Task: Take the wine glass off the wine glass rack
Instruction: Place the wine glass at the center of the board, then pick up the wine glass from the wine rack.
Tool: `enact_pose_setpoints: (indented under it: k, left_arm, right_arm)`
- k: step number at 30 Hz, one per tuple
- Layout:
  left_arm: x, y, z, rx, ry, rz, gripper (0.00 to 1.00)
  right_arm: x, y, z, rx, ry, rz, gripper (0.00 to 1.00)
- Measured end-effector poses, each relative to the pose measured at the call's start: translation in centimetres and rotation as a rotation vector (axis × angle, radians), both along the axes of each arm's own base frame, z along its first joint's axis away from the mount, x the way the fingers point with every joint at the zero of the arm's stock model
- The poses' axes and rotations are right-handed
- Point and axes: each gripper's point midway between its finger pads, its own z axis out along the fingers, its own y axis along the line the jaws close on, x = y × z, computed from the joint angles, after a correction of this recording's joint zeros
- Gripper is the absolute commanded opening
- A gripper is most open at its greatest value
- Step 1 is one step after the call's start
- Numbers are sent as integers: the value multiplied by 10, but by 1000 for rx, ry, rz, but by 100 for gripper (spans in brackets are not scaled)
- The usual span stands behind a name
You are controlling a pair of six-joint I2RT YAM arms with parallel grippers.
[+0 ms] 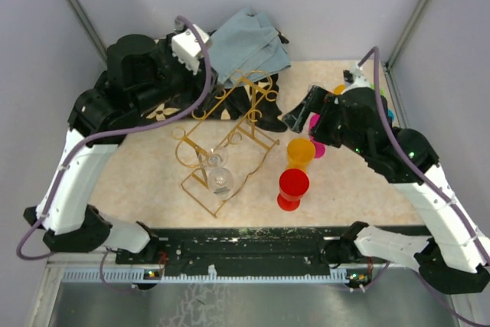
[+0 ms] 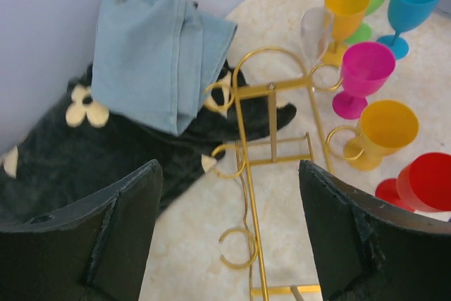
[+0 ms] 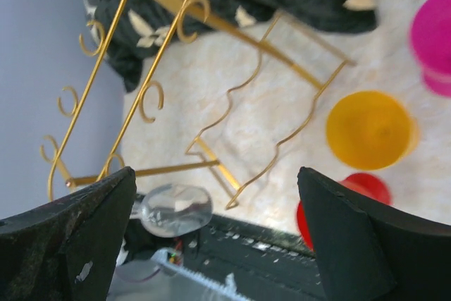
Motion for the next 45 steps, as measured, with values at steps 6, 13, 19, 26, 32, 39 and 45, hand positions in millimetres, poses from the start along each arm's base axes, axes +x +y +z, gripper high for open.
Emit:
enact_pose_setpoints:
  k: [6,13,19,26,32,39,45]
  left_arm:
    - [23,76,-40,-83,167,206,81]
    - [43,120,-71,-238,369,328,82]
    - [38,126,-85,-348,476,330,81]
    - [63,143,-89,-456,524,370,80]
    - [80,143,-99,-477,559,361,78]
    - [87,143,-104,-482,576,347,78]
    - [89,140,-102,-487,576,326,78]
  right_arm:
    - [-18,42,-27,231,79,134,97]
    - [-32,77,-17,388,105,253,76]
    - [-55,106,-29,477,194,361,60]
    - [-73,132,-39,502,287,452,41]
    - [-78,152,-37,523,302,506,41]
    - [-80,172,-48,513,335,540,41]
    - [-78,176,-51,509,337,539,41]
